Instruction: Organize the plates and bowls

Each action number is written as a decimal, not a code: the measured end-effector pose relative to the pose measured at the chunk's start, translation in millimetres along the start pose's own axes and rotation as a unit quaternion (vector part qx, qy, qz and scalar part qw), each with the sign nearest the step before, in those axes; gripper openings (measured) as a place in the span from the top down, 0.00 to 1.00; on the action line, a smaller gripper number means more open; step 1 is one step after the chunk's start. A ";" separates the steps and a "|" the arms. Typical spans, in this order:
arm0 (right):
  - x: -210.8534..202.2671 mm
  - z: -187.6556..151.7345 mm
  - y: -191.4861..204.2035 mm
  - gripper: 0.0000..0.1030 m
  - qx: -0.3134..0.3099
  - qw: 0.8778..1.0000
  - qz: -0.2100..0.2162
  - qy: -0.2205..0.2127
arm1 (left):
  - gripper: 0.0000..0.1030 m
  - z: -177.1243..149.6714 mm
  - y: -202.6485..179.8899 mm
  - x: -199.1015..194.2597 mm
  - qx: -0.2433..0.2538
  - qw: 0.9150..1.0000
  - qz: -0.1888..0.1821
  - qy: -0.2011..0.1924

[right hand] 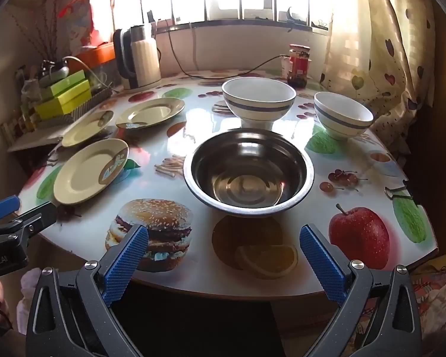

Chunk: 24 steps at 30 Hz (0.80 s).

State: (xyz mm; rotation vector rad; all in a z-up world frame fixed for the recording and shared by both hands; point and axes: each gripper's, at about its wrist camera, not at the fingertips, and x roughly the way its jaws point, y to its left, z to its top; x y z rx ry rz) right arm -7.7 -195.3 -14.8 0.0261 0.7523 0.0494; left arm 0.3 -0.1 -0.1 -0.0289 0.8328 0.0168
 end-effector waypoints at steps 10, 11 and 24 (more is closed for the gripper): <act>0.6 3.9 -0.6 0.00 0.001 1.000 0.002 -0.009 | 0.02 4.6 -5.7 3.2 -0.010 0.999 -0.049 -0.007; 0.8 4.2 -1.5 0.00 0.000 1.000 0.001 -0.009 | 0.02 4.8 -6.1 3.4 -0.012 0.999 -0.052 -0.007; -3.5 14.0 3.3 0.00 -0.015 0.999 0.031 -0.037 | 0.02 16.2 2.3 2.3 -0.011 0.999 -0.038 -0.008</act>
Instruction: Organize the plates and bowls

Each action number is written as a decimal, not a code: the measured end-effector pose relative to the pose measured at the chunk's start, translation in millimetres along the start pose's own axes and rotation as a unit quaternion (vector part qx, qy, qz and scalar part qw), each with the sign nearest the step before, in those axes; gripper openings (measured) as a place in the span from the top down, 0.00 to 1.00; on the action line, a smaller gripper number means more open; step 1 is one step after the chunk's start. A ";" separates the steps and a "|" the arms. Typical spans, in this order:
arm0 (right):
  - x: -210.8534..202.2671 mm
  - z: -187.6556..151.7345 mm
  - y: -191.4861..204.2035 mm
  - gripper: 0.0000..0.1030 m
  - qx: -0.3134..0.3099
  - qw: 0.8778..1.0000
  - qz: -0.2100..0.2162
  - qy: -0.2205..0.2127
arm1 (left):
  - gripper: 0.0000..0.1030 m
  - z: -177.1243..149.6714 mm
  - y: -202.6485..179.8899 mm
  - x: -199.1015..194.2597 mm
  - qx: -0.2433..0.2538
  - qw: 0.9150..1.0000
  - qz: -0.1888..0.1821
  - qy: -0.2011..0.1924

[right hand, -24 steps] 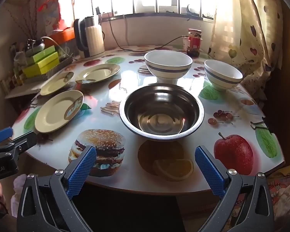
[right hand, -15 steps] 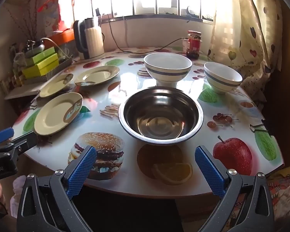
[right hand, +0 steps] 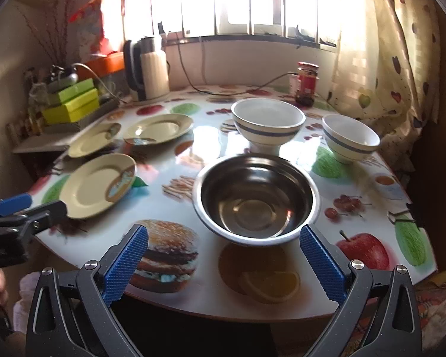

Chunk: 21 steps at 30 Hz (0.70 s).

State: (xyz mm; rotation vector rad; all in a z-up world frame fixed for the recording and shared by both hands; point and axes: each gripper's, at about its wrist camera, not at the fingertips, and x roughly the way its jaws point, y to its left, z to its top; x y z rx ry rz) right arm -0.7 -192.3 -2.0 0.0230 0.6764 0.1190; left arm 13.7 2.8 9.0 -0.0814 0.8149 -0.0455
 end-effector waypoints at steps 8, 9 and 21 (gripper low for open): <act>4.3 4.8 1.2 0.00 0.010 1.000 0.026 0.004 | 0.02 1.9 3.3 2.7 -0.003 1.000 0.009 0.006; 3.5 5.2 0.7 0.00 0.014 1.000 0.027 0.002 | 0.02 1.9 2.1 3.6 -0.001 1.000 0.008 0.009; -2.1 2.0 -7.8 0.00 0.032 0.999 -0.008 0.001 | 0.02 -1.8 -3.7 5.3 0.005 1.000 0.017 0.014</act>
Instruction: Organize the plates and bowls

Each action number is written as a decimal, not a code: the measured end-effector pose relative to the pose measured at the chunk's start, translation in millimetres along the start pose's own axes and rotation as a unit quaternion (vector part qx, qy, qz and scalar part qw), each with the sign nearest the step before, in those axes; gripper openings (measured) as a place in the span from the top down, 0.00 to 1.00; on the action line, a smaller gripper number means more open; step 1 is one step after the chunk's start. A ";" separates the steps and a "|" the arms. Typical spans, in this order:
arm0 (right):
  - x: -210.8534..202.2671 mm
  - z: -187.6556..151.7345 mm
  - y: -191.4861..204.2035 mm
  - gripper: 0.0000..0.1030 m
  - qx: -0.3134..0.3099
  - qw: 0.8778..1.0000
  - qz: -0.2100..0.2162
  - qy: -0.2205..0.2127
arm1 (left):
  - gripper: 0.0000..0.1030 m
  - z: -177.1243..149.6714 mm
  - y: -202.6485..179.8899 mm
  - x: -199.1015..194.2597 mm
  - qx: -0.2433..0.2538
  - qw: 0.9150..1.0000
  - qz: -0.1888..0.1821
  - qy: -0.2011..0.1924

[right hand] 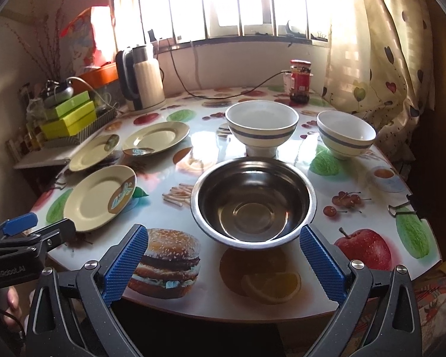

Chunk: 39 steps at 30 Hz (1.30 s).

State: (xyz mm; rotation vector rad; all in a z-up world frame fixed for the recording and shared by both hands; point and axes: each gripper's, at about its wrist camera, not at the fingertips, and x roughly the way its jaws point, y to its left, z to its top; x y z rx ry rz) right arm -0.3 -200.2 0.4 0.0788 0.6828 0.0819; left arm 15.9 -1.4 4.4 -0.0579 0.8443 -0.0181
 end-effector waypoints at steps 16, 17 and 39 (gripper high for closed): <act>3.5 -2.4 -3.2 0.00 0.006 1.000 -0.005 0.009 | 0.02 0.2 0.3 5.5 0.000 1.000 0.002 0.008; 3.9 -2.8 -3.5 0.00 0.006 1.000 -0.005 0.010 | 0.02 0.2 0.4 5.9 0.000 1.000 0.002 0.009; 4.8 -3.7 -3.4 0.00 0.006 1.000 -0.006 0.011 | 0.02 -0.8 -0.1 8.1 0.000 1.000 0.000 0.008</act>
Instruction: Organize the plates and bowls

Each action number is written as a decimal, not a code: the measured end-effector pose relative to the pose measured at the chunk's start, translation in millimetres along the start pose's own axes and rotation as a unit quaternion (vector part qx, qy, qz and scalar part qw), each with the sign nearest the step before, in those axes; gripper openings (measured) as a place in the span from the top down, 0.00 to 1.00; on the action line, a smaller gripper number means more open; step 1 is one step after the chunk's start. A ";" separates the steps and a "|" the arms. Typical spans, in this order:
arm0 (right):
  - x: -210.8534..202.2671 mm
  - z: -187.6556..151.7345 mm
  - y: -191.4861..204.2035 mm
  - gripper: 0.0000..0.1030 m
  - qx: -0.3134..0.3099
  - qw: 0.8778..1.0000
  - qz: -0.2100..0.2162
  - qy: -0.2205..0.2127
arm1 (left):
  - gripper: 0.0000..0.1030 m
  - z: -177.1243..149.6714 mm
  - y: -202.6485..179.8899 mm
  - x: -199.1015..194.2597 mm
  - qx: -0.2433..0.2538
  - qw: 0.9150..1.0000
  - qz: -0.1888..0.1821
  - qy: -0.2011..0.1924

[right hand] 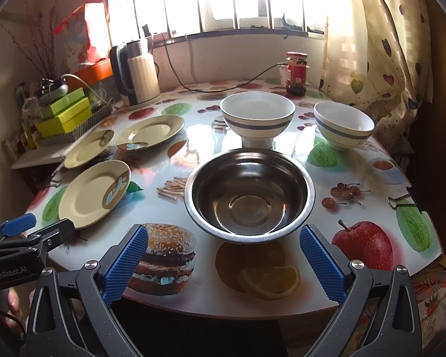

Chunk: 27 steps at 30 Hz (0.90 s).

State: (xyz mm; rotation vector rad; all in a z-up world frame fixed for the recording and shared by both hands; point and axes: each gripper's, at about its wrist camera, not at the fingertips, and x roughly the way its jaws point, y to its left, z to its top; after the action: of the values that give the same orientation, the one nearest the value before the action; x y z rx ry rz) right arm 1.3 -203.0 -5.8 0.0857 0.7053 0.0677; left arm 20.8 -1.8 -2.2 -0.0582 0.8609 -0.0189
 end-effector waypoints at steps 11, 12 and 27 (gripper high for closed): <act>3.7 13.9 10.1 0.00 -0.017 1.000 0.019 -0.004 | 0.02 14.9 10.8 -0.9 -0.014 1.000 -0.001 -0.006; 3.4 16.9 13.0 0.00 -0.019 1.000 0.022 -0.006 | 0.02 17.3 14.4 -1.2 -0.019 1.000 -0.001 -0.007; 43.4 84.9 71.1 0.02 -0.063 0.993 0.095 -0.001 | 0.13 64.0 100.9 7.5 -0.098 0.995 0.013 -0.015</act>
State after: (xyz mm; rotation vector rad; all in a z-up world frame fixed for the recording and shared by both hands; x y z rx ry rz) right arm 87.0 -133.1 37.8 0.0319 0.6885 0.2943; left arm 73.5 101.4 27.8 -0.2309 0.8306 0.0901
